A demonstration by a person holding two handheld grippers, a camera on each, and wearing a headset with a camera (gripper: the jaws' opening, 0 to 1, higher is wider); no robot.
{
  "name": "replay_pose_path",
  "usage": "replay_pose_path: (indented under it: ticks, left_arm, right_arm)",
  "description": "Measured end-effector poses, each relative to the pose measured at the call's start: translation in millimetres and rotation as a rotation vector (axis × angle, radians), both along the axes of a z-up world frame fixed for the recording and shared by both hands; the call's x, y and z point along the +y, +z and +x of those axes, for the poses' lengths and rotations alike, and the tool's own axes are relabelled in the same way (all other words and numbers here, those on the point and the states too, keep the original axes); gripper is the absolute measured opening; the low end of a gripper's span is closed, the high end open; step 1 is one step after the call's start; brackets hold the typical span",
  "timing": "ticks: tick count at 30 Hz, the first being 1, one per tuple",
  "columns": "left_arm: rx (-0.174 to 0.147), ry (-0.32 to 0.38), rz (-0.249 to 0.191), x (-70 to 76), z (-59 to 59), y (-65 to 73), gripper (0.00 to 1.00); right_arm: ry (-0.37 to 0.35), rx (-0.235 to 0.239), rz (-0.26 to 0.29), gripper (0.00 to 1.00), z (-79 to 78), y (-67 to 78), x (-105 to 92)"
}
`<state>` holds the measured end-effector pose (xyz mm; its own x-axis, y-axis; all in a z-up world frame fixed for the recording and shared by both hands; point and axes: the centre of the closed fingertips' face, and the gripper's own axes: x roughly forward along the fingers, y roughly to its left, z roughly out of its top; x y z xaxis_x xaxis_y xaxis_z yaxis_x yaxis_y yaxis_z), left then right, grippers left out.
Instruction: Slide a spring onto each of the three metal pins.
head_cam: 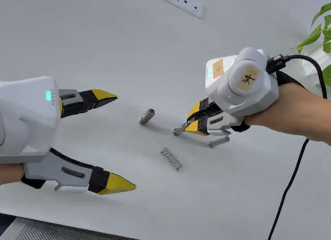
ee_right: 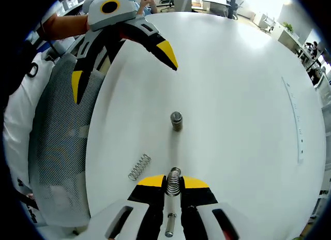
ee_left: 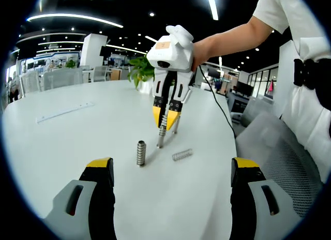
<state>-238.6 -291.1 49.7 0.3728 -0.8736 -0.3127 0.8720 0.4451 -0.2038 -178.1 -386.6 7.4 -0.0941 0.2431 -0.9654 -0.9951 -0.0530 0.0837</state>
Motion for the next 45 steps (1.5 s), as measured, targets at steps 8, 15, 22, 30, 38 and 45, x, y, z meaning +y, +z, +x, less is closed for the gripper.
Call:
replay_pose_path:
  ticks: [8,15,22,30,38,45]
  left_arm:
    - [0.003,-0.003,0.001,-1.4,-0.3,-0.7,0.93]
    - [0.004,-0.001,-0.002,-1.7,-1.2,-0.7,0.92]
    - [0.006,0.001,-0.005,-2.0,-2.5,-0.1,0.92]
    - [0.007,-0.002,-0.003,-1.9,-3.5,-0.2,0.91]
    - [0.007,-0.001,-0.001,-1.4,-4.5,-0.2,0.91]
    - [0.006,0.001,0.003,-0.8,-5.3,0.0,0.91]
  right_arm:
    - [-0.006,-0.004,0.007,0.08,0.6,-6.8,-0.5]
    - [-0.015,-0.011,0.016,0.08,-3.3,-10.8,2.2]
    - [-0.019,-0.02,0.018,0.08,-5.4,-15.0,3.8]
    - [-0.022,-0.022,0.015,0.08,-6.3,-18.4,3.9]
    - [-0.031,-0.019,0.015,0.08,-7.9,-21.6,4.3]
    - [-0.038,-0.016,0.02,0.09,-8.3,-21.8,5.8]
